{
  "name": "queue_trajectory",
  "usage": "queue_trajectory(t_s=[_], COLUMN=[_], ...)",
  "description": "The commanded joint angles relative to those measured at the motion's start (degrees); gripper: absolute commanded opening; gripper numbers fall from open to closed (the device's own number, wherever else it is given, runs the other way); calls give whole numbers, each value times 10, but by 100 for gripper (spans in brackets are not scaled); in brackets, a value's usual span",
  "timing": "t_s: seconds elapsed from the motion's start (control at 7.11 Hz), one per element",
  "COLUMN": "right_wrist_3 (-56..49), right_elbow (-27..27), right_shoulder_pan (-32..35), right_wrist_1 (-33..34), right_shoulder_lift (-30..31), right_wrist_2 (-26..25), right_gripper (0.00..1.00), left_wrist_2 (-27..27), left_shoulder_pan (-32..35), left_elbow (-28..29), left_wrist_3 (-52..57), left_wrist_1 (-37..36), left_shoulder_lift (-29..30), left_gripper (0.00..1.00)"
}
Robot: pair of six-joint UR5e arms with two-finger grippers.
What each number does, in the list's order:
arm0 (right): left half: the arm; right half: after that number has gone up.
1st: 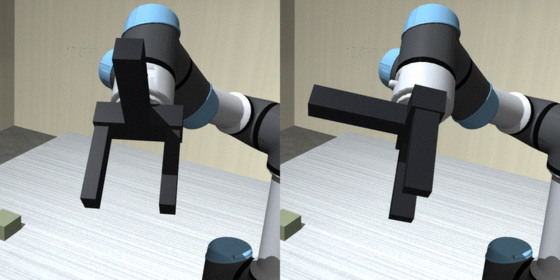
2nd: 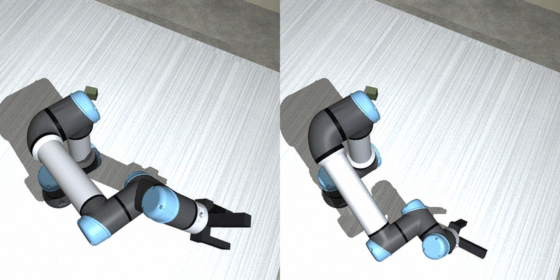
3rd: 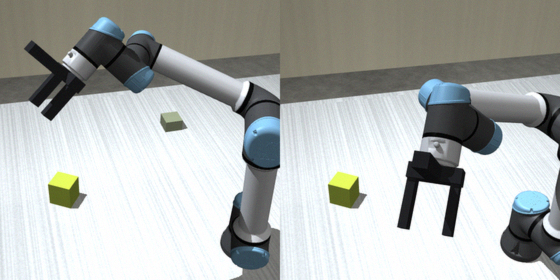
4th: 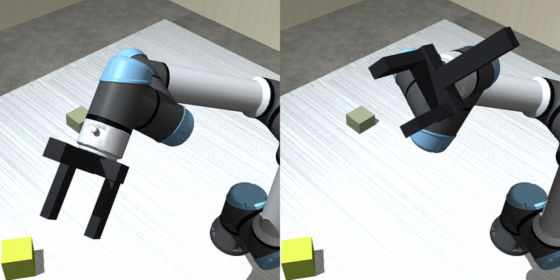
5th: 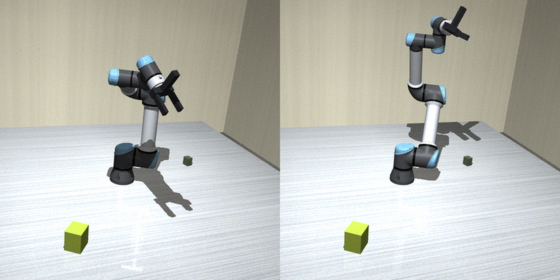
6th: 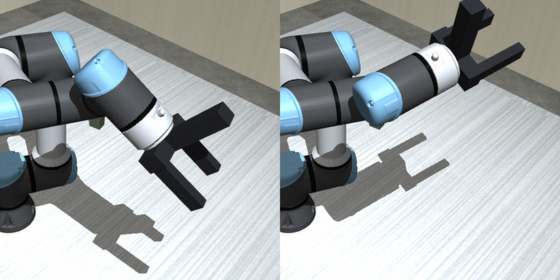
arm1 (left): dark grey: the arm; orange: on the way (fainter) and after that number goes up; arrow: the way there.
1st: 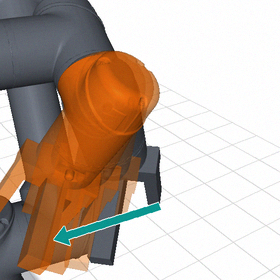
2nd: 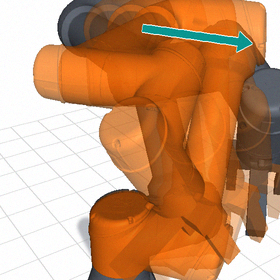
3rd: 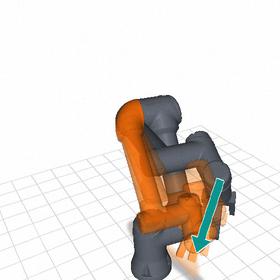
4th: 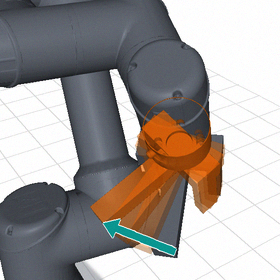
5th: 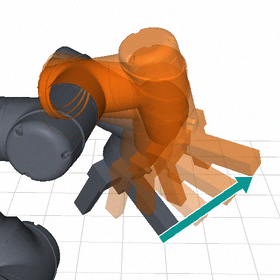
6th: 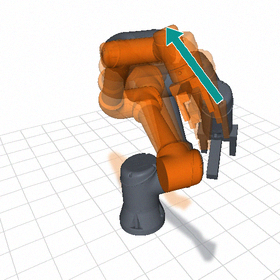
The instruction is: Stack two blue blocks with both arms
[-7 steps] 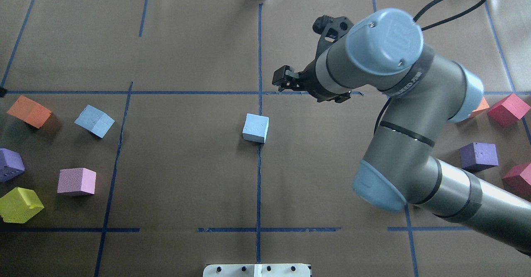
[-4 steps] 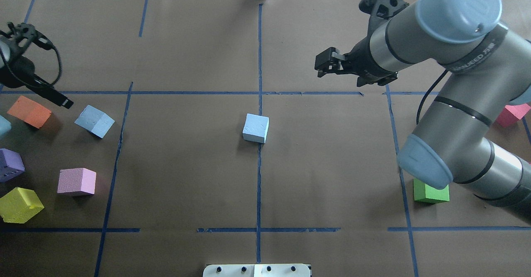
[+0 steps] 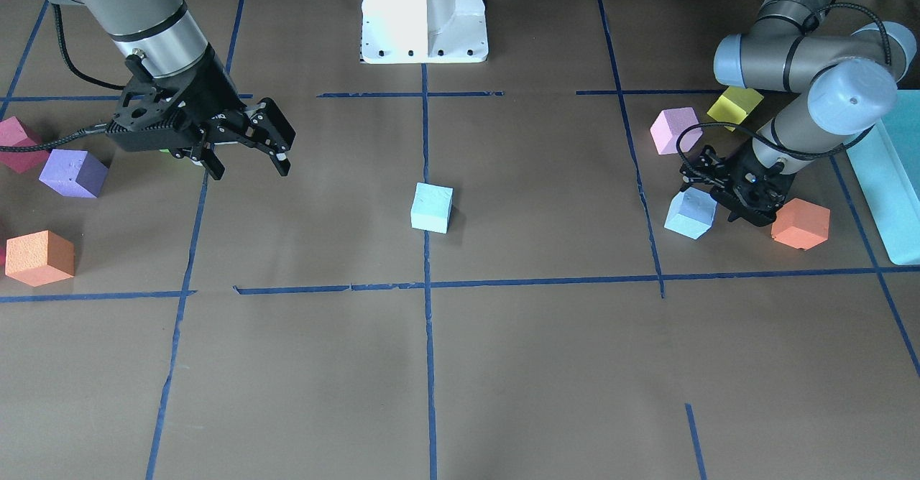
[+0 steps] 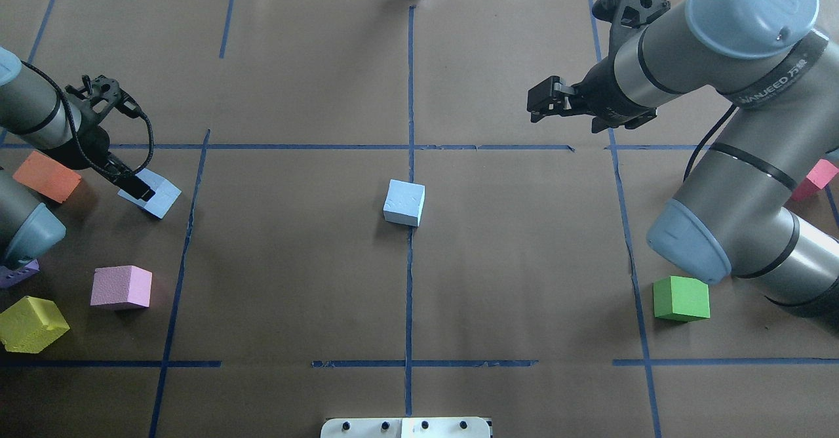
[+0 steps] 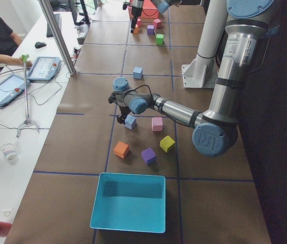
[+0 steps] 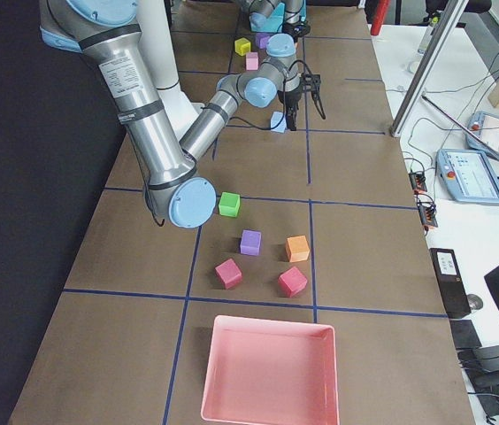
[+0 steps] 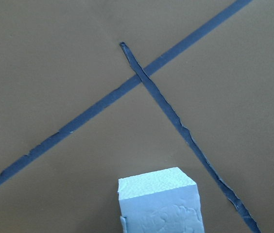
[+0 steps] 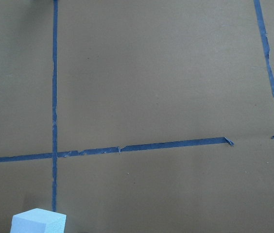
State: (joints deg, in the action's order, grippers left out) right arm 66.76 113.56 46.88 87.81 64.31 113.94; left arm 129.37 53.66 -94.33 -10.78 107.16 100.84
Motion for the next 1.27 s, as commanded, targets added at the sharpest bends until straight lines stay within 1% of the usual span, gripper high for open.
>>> queue_trajectory(t_s=[0.0,0.14,0.28,0.56,0.84,0.98,1.12], right_wrist_3=[-1,-1,-1,-1,-1,0,0], right_elbow=[-4,-5,-7,-7,-7,-8,-8], right_shoulder_pan=[0,-1,-3,-6,-7,-9,-11], right_wrist_1=[-1,-2,-3,-3,-3,-3,-3], right_shoulder_lift=[0,0,0,2,2,2,2], right_wrist_2=[0,0,-1,-1,-2,-2,-2], right_gripper=[100,100,100,100,100,100,100], left_wrist_2=[0,0,-11,-46,-47,-48,-49], left_shoulder_pan=[-18,-20,-22,-38,-51,-52,-54], left_elbow=[12,25,29,35,44,45,47], left_wrist_3=[-15,-16,-18,-21,-29,-28,-29], left_wrist_1=[2,2,2,3,3,3,2], left_shoulder_lift=[1,7,11,11,20,20,20], left_gripper=[100,100,100,100,98,85,59])
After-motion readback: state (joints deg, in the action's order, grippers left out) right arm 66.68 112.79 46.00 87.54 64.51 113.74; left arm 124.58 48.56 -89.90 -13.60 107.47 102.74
